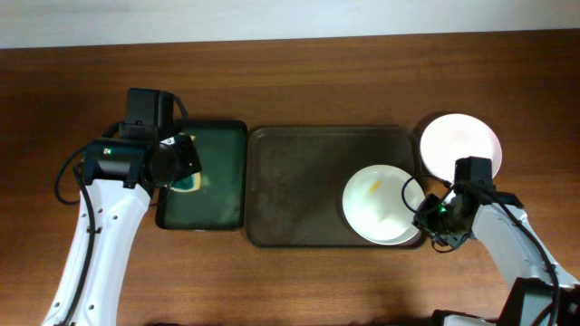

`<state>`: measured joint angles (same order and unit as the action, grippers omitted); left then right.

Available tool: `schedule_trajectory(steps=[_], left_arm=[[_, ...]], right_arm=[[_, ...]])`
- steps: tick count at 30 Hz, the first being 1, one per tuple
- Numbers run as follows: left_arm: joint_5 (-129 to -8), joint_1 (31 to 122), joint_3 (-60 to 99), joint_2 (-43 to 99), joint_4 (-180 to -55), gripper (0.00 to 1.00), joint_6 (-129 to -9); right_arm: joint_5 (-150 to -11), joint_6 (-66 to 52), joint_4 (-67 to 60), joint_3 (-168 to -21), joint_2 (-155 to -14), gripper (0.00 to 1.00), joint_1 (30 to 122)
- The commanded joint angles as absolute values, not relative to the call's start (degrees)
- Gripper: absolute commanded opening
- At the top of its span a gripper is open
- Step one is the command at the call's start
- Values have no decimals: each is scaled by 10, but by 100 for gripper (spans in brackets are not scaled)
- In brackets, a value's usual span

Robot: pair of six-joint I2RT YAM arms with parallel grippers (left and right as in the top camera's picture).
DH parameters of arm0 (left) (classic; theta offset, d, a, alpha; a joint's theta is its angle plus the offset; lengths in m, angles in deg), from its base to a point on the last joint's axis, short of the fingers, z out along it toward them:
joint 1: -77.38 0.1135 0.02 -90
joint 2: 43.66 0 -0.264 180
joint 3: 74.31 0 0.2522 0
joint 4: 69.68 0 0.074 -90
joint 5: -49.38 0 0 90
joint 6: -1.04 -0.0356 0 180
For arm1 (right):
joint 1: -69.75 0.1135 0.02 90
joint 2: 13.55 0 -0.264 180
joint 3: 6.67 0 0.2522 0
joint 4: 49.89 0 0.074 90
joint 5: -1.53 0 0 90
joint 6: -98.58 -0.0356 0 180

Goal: Clean dirty plates on tray and stack at the side
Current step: 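Move the right gripper to the last white plate and grip its rim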

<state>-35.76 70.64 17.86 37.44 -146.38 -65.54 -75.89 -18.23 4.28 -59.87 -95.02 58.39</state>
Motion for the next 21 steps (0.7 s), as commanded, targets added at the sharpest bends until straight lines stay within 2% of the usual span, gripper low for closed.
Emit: schedule_trajectory(steps=[1,5,9,14,15,21], left_arm=[[-359,704,178,374,-1464,0,-663],[-359,704,178,374,-1465,0,-663],[-359,704,178,374,-1465,0,-663],[-359,704,178,374,-1465,0,-663],[-359,704,178,374,-1465,0,-663],[-359,704,178,374,-1465,0,-663]], right_arm=[[-753,-185,17,-578,-947,27,589],[-752,-185,8,-578,-948,18,589],[-751,-185,6,-578,-964,4,589],[-745,-169,-4,-627,-972,4,647],[-746,-138,20,-696,-975,4,698],[-758,-57,7,-785,-1060,4,816]])
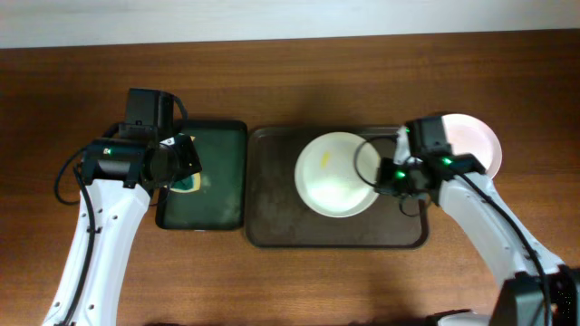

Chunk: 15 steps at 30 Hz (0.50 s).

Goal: Clean dirty plates on tray and stack at the side
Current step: 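Move the right gripper to the last white plate and grip its rim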

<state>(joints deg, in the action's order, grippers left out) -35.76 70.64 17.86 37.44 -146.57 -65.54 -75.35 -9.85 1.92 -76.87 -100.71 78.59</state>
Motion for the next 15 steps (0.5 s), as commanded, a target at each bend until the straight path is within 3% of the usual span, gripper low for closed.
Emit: schedule_trajectory(steps=[1,5,8,9,10,12,13,15], left_arm=[[-359,704,178,374,-1465,0,-663],[-353,704,178,374,-1462,0,-664],[-353,704,178,374,-1451,0,-665],[-353,704,178,374,-1450,0,-665],[-353,704,178,374,-1450,0,-665],[-353,704,178,374,-1457,0,-666],[-353,704,178,374,-1462,0,-668],[-353,704,178,374,-1464,0,-668]], right_arm=[[-758,-57,-7,-786,-1083,4,818],[-751,-10,-2,-825,-1160,4,817],[-764,86,149,-966,-1187,7,817],[-774,86,169,-995,-1190,21,817],[-780,86,179,-1023,-1191,46,817],[-780,85,213,-1061,-1191,68,817],[-780,85,236,-1079,-1190,89,817],[-779,58,283,-1093,-1190,91,817]])
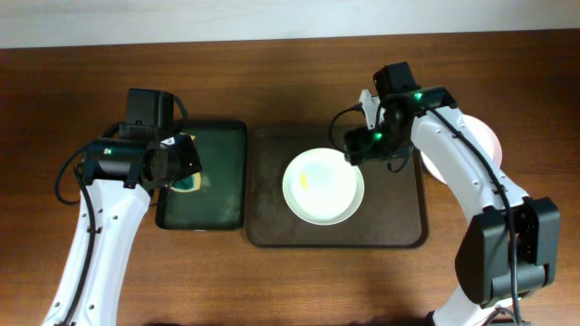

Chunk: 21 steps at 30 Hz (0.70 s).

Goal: Clean dirty plates on tray and stack at the side
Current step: 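Move the right gripper to the last white plate and grip its rim, then bring the sponge in the left gripper onto the held plate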

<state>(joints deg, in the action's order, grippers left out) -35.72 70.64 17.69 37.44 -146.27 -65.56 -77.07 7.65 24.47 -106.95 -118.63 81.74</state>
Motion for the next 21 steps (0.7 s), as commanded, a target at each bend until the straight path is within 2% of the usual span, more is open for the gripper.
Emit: schedule_trajectory(steps=[1,3,5,7,9,10,14,17,19,21], left_arm=[[-353,704,178,374,-1464,0,-668],[-353,704,178,374,-1464,0,-668],[-353,704,178,374,-1464,0,-667],[-353,704,178,374,-1464,0,-667],[-353,704,178,374,-1464,0,-667],[-353,704,178,374,-1465,0,-667],[-353,704,178,374,-1465,0,-667],[-353,704,178,374,-1465,0,-667],[-353,704,178,374,-1465,0,-667],[-353,704,178,374,-1465,0,-667]], right_arm=[[-779,43,300,-1092,-1190,87,817],[-779,-28,353,-1071,-1190,72,818],[-780,-67,343,-1013,-1190,59,827],[-778,-99,280,-952,-1190,55,834],[-776,-135,190,-888,-1191,45,840],[-776,-148,152,-862,-1191,43,842],[-779,-160,21,-807,-1191,16,844],[-787,-175,-25,-808,-1190,11,840],[-786,-192,-42,-808,-1190,12,833],[-787,-191,-54,-808,-1190,27,832]])
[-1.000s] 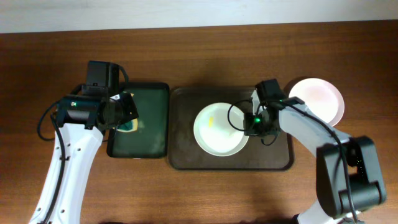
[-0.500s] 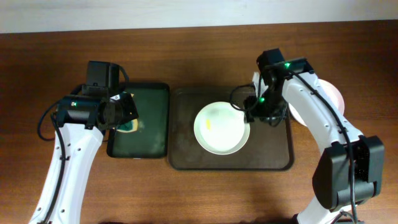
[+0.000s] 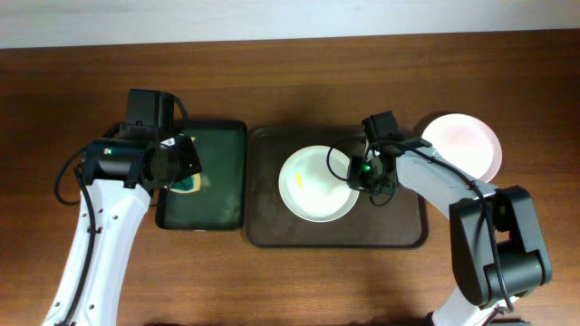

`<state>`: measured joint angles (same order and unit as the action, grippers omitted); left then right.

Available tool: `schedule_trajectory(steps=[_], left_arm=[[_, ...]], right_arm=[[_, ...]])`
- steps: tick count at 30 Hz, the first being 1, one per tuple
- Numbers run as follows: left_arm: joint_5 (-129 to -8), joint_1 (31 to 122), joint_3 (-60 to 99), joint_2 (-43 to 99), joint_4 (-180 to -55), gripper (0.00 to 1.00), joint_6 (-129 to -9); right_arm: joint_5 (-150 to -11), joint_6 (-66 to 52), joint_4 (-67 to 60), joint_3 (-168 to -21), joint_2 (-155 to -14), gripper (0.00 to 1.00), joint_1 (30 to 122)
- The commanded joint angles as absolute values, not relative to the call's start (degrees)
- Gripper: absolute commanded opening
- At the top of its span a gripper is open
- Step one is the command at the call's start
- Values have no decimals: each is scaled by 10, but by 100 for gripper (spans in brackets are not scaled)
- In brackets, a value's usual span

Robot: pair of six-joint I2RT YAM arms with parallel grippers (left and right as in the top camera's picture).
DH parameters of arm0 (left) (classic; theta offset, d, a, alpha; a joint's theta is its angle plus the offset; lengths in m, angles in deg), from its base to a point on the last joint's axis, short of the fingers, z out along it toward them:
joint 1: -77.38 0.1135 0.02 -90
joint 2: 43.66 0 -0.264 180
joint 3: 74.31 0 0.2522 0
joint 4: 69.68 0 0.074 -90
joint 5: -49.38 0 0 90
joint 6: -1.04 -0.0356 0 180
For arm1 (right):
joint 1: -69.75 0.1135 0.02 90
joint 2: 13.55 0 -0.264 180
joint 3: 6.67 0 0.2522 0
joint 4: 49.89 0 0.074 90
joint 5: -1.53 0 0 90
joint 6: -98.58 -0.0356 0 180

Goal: Clean dirty plates on tray and stack at the side
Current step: 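Bring the sponge in the left gripper onto the held plate, then scrub the plate surface with the sponge while the right gripper holds it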

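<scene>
A white dirty plate [image 3: 313,190] with a yellow smear [image 3: 302,181] lies in the middle of the brown tray [image 3: 272,226]. My right gripper [image 3: 356,172] is at the plate's right rim and looks shut on it. A clean white plate [image 3: 467,145] rests on the table to the right of the tray. My left gripper [image 3: 188,167] hangs over the dark green tray [image 3: 222,195], seemingly shut on a yellow-green sponge [image 3: 187,182]; its fingers are mostly hidden under the wrist.
The green tray sits against the brown tray's left side. Bare wooden table [image 3: 290,281] runs along the front and at both ends. A pale wall edge [image 3: 290,18] borders the back.
My right wrist stood over the tray's back right part; now it sits lower and nearer, at the plate's right rim. The plate is a little further left. The left arm has not moved.
The dirty plate was at the tray's right end with my right gripper at its right rim. Then plate and gripper were nearer the middle, then at the middle with the arm reaching from the back. The left gripper stayed over the green tray throughout.
</scene>
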<state>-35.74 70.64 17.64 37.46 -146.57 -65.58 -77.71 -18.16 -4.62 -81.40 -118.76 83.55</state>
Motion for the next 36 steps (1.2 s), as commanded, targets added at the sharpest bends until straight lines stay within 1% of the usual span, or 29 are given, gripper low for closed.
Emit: schedule_trajectory(steps=[1,2,4,7,8,9,11,15,17,19,20,22,23,25,26,29,36], left_arm=[[-353,704,178,374,-1465,0,-667],[-353,704,178,375,-1465,0,-667],[-353,702,178,381,-1467,0,-667],[-353,692,178,398,-1467,0,-668],[-355,686,178,408,-1455,0,-679],[-373,678,179,420,-1434,0,-709],[-420,666,192,443,-1417,0,-726],[-475,624,298,536,-1445,0,-746],[-483,592,368,588,-1474,0,-761],[-484,556,476,659,-1528,0,-776],[-483,541,555,709,-1571,0,-784],[-484,523,658,782,-1613,0,-786],[-484,512,682,813,-1610,0,-786],[-484,495,680,846,-1588,0,-786],[-483,489,680,859,-1580,0,-786],[-484,483,680,889,-1563,0,-785],[-484,483,679,923,-1561,0,-784]], right_arm=[[-787,-173,-72,-809,-1190,27,832],[-788,-160,-80,-810,-1190,23,831],[-791,-143,-77,-815,-1190,4,831],[-823,-154,-71,-815,-1190,4,831],[-835,-188,-71,-815,-1190,4,827],[-833,-212,-70,-815,-1190,4,820],[-827,-237,-65,-814,-1190,4,816],[-826,-234,-42,-814,-1190,4,826],[-825,-231,-40,-815,-1190,4,825],[-801,-200,-40,-817,-1190,4,823],[-784,-181,-39,-822,-1190,5,823],[-755,-171,-34,-829,-1190,18,817],[-733,-164,-34,-832,-1190,20,808],[-673,-118,-31,-842,-1190,27,776],[-657,-111,-26,-845,-1190,29,765],[-642,-85,-9,-845,-1190,28,734],[-659,-80,-44,-833,-1191,28,763]])
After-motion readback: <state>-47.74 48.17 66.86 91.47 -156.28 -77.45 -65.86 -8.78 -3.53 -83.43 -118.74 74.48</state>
